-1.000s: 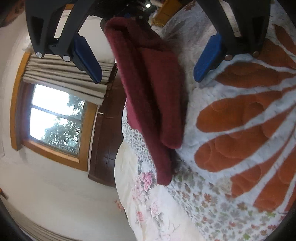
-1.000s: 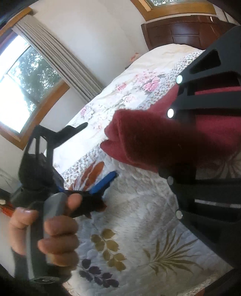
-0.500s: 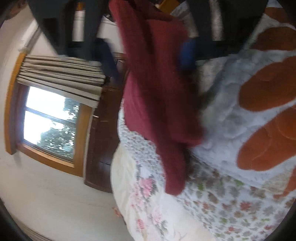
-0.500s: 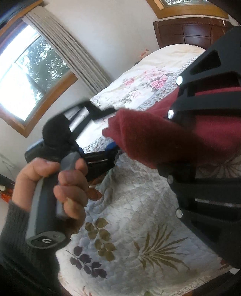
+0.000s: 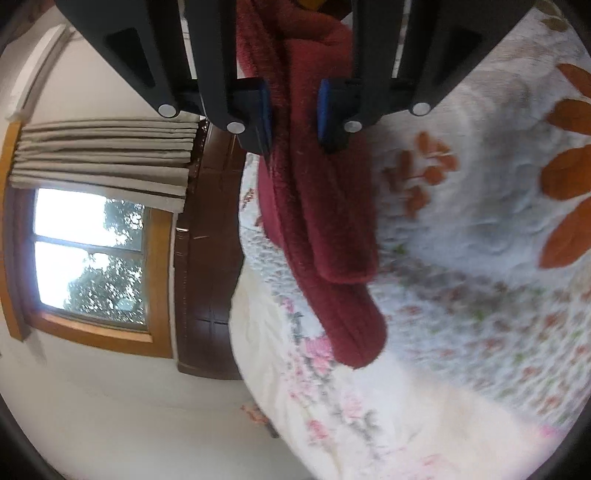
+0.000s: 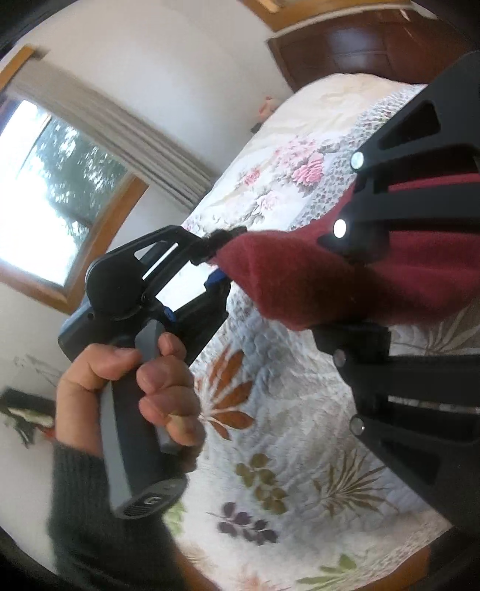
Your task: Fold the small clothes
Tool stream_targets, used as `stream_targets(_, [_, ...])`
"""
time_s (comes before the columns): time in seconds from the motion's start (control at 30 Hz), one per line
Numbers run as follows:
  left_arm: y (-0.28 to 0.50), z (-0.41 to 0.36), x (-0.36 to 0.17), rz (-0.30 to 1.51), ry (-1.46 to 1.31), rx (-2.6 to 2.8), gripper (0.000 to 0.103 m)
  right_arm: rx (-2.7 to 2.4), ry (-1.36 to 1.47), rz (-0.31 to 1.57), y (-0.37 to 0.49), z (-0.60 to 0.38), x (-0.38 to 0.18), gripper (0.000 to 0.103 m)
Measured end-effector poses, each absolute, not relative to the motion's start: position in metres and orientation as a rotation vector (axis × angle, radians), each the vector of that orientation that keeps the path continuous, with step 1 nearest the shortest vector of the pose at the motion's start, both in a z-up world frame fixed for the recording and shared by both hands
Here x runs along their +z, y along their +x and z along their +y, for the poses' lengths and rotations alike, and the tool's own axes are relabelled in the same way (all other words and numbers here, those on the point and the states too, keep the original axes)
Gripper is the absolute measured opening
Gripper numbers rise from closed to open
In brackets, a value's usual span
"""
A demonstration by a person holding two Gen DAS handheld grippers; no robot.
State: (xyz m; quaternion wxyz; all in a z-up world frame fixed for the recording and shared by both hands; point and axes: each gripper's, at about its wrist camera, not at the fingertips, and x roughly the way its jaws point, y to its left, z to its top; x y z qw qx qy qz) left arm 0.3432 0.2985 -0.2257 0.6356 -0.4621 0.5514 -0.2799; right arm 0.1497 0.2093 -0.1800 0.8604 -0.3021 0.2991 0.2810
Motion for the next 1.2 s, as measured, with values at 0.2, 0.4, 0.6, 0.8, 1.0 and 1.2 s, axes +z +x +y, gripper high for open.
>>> stream_targets(0.2, [0.365,0.248,-0.189,1.266,-0.983,-0.668,0.018,0.542,-0.486,0.642,0.163,0.157,-0.144,0.022])
stream_targets(0.4, [0.385,0.187,-0.173,1.286,-0.916,-0.697,0.018,0.486,-0.365,0.661,0.171,0.105,-0.112,0.022])
stream_targets(0.6, [0.403,0.116,-0.173,1.335,-0.847,-0.721,0.018,0.435,-0.234,0.702,0.179,0.045,-0.107,0.022])
stream_targets(0.8, [0.421,0.056,-0.186,1.397,-0.775,-0.711,0.018,0.395,-0.073,0.753,0.188,-0.015,-0.124,0.021])
stream_targets(1.0, [0.432,0.007,-0.215,1.469,-0.724,-0.678,0.016,0.374,-0.001,0.804,0.192,-0.061,-0.149,0.020])
stream_targets(1.2, [0.439,-0.037,-0.225,1.494,-0.688,-0.691,0.002,0.385,0.073,0.838,0.193,-0.097,-0.168,0.020])
